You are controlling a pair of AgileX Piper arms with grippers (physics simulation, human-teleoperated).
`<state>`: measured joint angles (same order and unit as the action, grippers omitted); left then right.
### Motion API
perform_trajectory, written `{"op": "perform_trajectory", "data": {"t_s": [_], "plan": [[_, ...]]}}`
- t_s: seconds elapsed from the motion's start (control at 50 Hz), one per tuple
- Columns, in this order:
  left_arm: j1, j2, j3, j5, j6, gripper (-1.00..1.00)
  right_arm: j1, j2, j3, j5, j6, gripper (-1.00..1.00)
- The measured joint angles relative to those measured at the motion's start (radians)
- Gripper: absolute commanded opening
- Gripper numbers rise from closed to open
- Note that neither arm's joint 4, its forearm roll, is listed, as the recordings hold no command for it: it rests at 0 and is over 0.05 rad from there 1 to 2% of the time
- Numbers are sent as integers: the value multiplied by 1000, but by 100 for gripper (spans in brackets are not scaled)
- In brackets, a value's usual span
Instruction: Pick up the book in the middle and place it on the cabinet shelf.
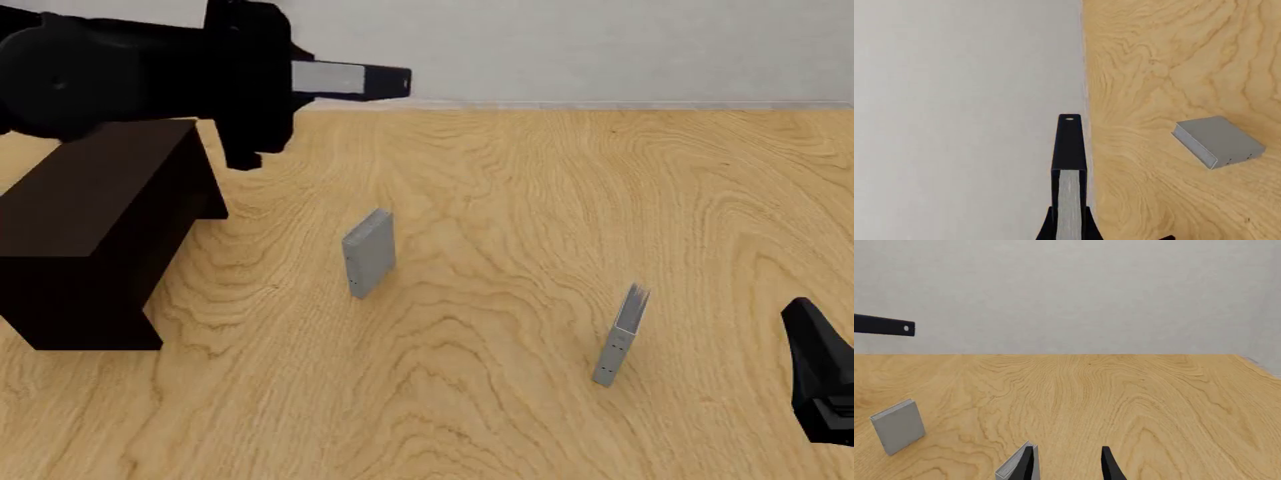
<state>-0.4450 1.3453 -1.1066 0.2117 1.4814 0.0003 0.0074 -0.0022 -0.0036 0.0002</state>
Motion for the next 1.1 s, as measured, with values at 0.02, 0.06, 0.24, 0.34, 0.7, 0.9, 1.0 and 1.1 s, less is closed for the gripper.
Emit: {"op": "perform_trajectory", "data": {"t_s": [0.02, 0.06, 0.24, 0.34, 0.7, 0.9, 1.0, 1.1], "plan": [[5, -5, 3, 1, 0, -100, 0, 0, 0, 0, 0, 100], [17, -14, 10, 3, -1, -100, 0, 0, 0, 0, 0, 100], [69, -55, 36, 19, 1, -100, 0, 0, 0, 0, 0, 100], [105, -72, 46, 25, 3, -100, 0, 0, 0, 0, 0, 100], [259, -123, 44, 25, 9, -100, 0, 0, 0, 0, 0, 100], [345, -141, 49, 25, 4, -100, 0, 0, 0, 0, 0, 100], [391, -149, 66, 18, 16, -100, 0, 0, 0, 0, 0, 100], [432, -157, 86, 12, 25, -100, 0, 0, 0, 0, 0, 100]]}}
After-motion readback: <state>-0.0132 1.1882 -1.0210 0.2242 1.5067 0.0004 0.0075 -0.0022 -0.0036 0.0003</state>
